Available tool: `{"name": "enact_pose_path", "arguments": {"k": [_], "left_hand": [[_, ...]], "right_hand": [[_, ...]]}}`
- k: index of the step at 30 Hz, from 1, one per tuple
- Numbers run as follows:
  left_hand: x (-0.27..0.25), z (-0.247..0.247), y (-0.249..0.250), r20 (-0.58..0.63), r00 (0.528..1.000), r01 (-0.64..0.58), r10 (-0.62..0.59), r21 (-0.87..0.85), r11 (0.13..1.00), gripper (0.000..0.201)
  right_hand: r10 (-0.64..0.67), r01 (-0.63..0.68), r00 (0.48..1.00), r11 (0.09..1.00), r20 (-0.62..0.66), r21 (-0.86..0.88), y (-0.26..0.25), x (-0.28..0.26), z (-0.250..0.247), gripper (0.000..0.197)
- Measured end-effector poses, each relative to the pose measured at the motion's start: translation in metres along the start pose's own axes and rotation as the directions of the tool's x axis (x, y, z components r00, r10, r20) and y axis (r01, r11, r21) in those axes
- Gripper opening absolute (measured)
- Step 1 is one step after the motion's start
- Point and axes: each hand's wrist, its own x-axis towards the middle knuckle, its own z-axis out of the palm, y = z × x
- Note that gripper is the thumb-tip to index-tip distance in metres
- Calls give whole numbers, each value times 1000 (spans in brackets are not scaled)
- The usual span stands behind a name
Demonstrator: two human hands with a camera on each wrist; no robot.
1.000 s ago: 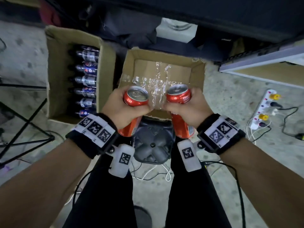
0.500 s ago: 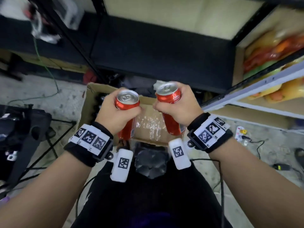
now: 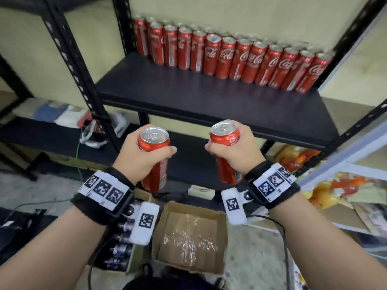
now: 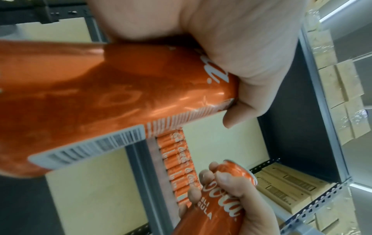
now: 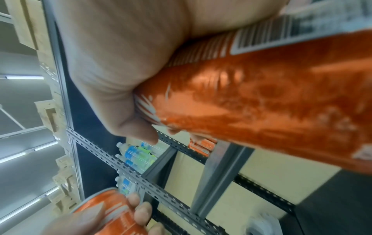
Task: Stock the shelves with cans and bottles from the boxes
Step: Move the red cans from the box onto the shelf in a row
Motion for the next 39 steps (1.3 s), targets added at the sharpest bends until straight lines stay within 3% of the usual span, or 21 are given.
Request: {"name": "enact_pose_path", "arguments": {"k": [5, 11, 14, 19, 27, 33, 35, 38, 39], "left_hand": [[36, -35, 32, -84, 996, -1, -10, -133, 991, 45], [91, -89, 51, -117, 993, -5, -14, -160, 987, 39], [116, -110, 52, -127, 992, -12, -7, -145, 989, 47], [151, -123, 44, -112, 992, -63, 54, -83, 995, 34], [209, -108, 23, -161, 986, -48, 46, -7, 999, 29], [251, -76, 3, -252, 965, -42, 67, 105, 994, 31], [266, -71, -8, -300, 952, 11, 54, 209, 978, 42], [289, -68, -25, -394, 918, 103, 39, 334, 937, 79], [294, -65, -27, -408, 912, 112, 42, 346, 932, 81]], "right_hand": [[-50, 51, 996, 999, -69, 7, -30, 32, -5, 34], [-33, 44, 974, 998, -225, 46, -44, 72, 0, 40], [-22, 30, 952, 999, -304, 23, -42, 84, 3, 35], [22, -12, 920, 1000, -392, 28, -25, 106, -6, 35], [29, -36, 948, 999, -317, -19, 14, 159, -51, 31], [43, -59, 994, 987, -105, -149, 46, 210, -94, 45], [12, -25, 997, 986, -75, -166, 53, 222, -102, 47], [-11, 0, 998, 987, -69, -159, 63, 237, -108, 50], [-8, -3, 997, 989, -71, -150, 66, 241, -109, 52]]}}
